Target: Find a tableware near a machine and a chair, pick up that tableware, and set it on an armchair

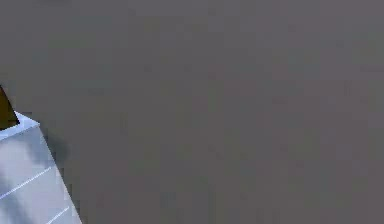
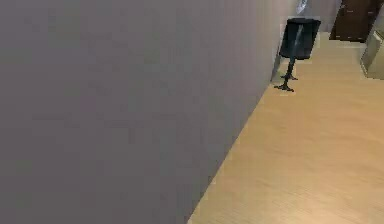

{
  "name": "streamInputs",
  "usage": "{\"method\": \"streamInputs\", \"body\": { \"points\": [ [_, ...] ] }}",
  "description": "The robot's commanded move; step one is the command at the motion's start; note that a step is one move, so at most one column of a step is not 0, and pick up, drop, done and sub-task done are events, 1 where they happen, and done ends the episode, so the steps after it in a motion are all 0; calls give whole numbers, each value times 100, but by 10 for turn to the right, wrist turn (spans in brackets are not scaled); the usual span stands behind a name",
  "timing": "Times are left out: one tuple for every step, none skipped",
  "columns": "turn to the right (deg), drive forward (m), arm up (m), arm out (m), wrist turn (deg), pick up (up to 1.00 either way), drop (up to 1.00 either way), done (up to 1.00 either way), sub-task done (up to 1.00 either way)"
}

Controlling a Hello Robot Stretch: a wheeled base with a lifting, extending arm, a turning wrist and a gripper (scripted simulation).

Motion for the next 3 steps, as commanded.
{"method": "streamInputs", "body": {
  "points": [
    [-450,0,0,0,0,0,0,0,0],
    [-450,0,0,0,0,0,0,0,0],
    [-450,0,0,0,0,0,0,0,0]
  ]
}}
